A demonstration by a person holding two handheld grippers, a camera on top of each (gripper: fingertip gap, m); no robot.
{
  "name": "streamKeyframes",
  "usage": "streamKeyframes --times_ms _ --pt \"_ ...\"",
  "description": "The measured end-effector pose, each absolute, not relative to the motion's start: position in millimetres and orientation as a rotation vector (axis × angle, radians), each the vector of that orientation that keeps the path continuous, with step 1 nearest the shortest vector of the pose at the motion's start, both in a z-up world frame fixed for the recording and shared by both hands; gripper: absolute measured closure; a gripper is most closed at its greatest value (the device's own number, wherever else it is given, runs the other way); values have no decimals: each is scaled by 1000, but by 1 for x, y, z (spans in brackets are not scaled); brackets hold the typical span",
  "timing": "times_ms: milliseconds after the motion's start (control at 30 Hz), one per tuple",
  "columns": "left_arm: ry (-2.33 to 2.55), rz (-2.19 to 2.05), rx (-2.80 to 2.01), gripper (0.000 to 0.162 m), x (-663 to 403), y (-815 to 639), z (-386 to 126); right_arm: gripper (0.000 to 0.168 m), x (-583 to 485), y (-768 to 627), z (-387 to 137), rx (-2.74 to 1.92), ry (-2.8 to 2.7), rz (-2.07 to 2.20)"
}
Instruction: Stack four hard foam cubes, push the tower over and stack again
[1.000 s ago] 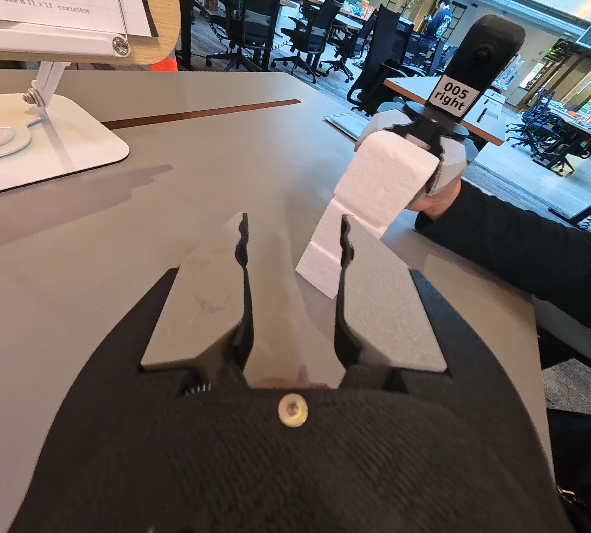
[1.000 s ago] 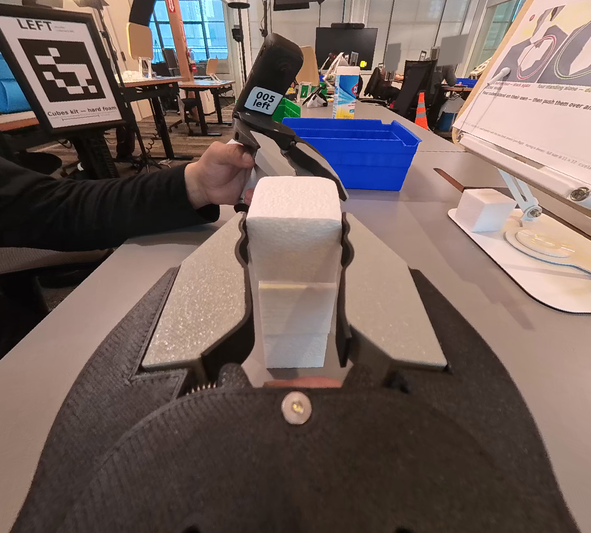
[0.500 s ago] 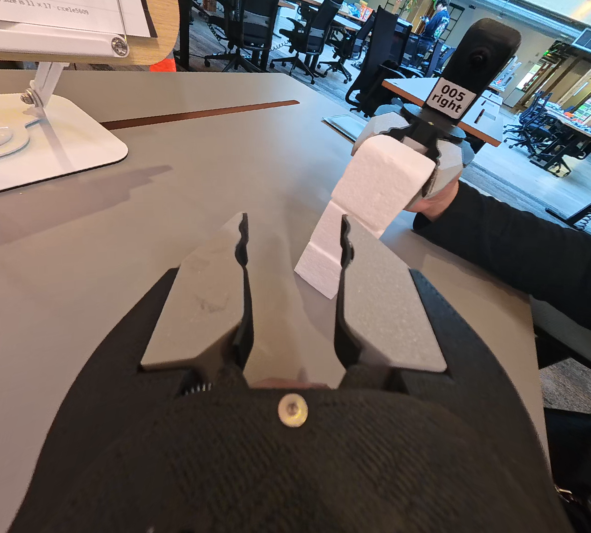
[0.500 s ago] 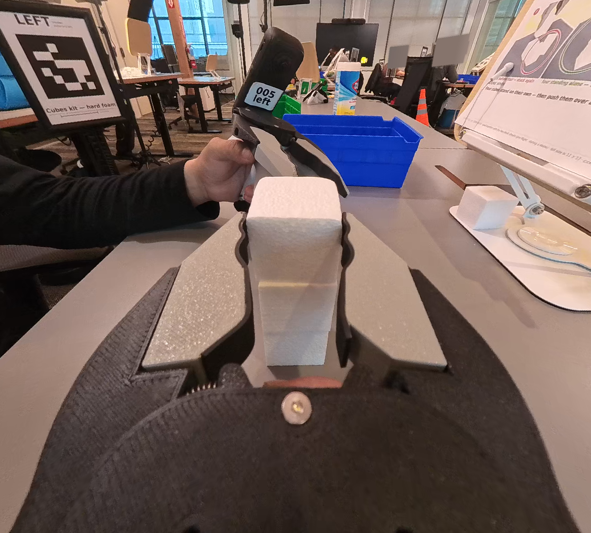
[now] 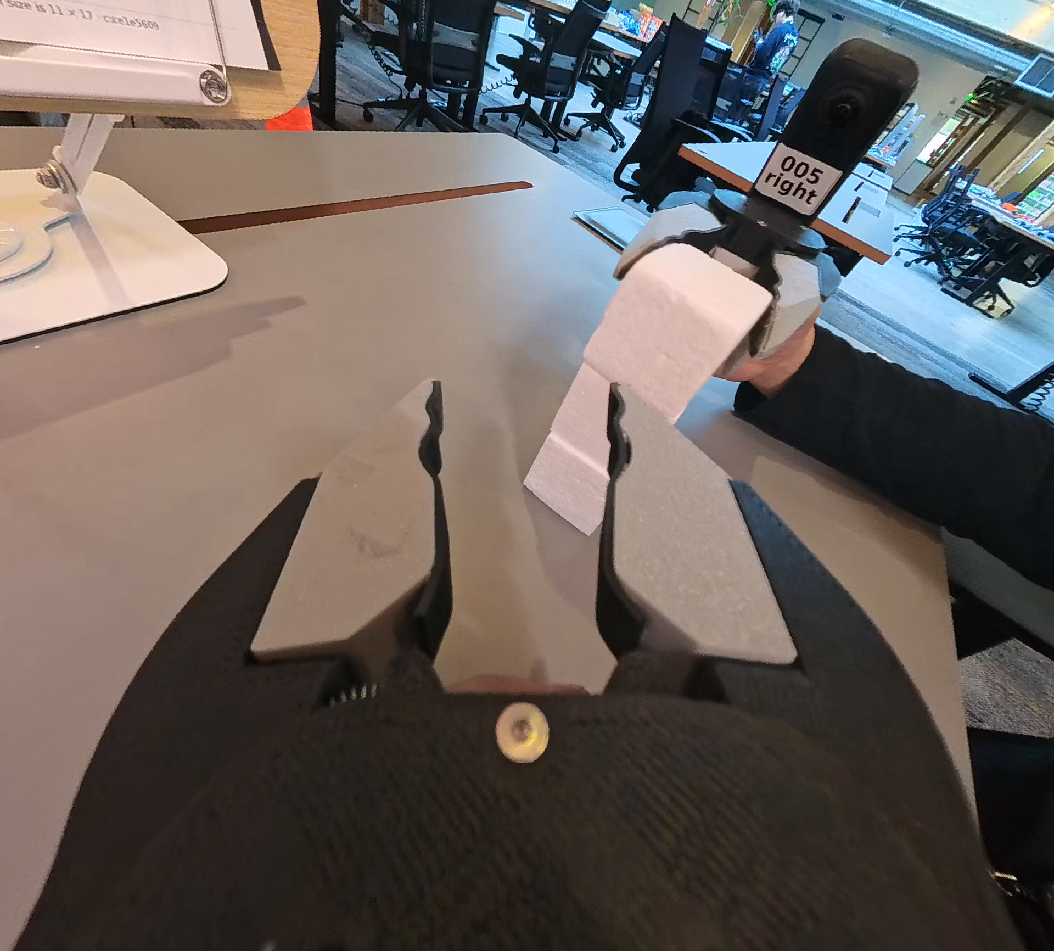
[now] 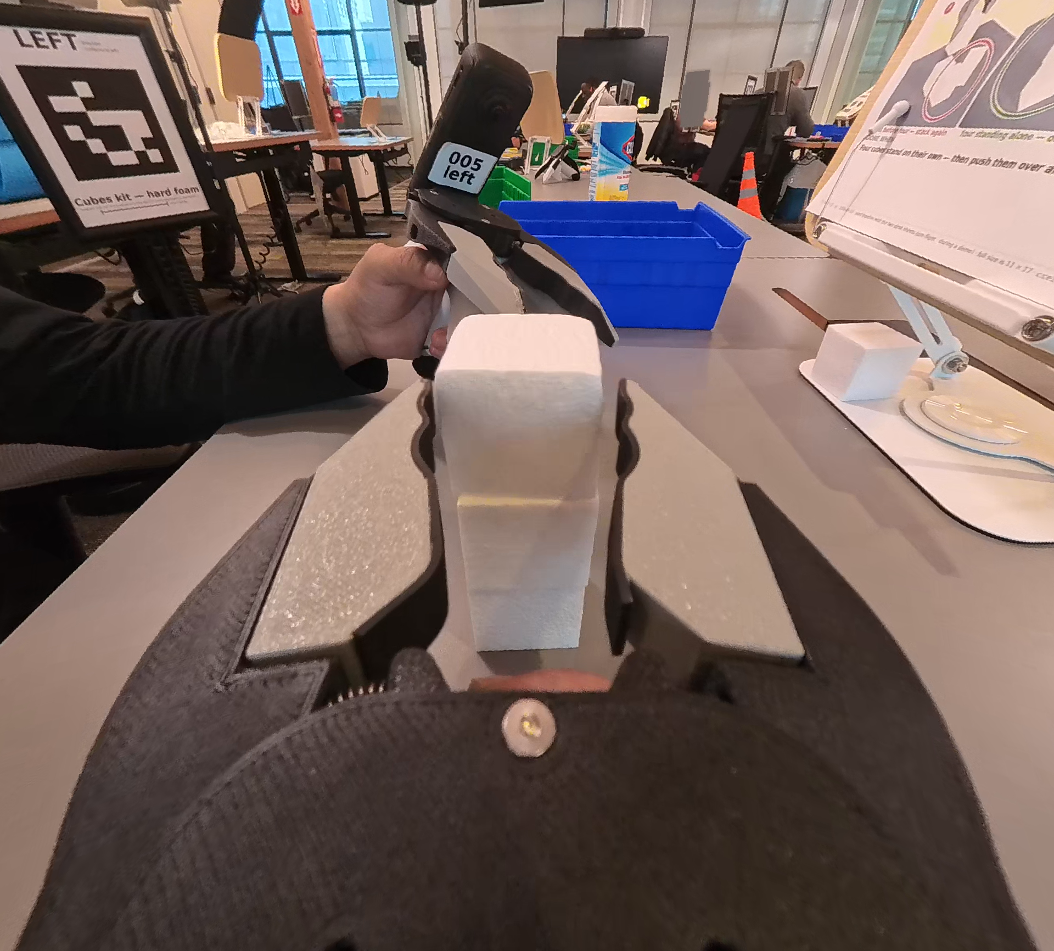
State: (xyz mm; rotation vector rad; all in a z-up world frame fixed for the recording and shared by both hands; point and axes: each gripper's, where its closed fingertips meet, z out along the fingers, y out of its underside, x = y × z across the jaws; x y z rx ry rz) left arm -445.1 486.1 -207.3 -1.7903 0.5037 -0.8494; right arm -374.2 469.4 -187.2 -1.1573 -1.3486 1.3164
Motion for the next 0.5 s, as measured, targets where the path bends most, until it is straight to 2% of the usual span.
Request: streamKeyframes --times_ms 300,500 --pt "420 -782 -1785 106 -462 494 -205 101 -363 473 -169 -1127 -1278 1342" --pt "8 -336 -2000 94 -550 529 -250 99 -331 508 -152 -1149 -1040 1283"
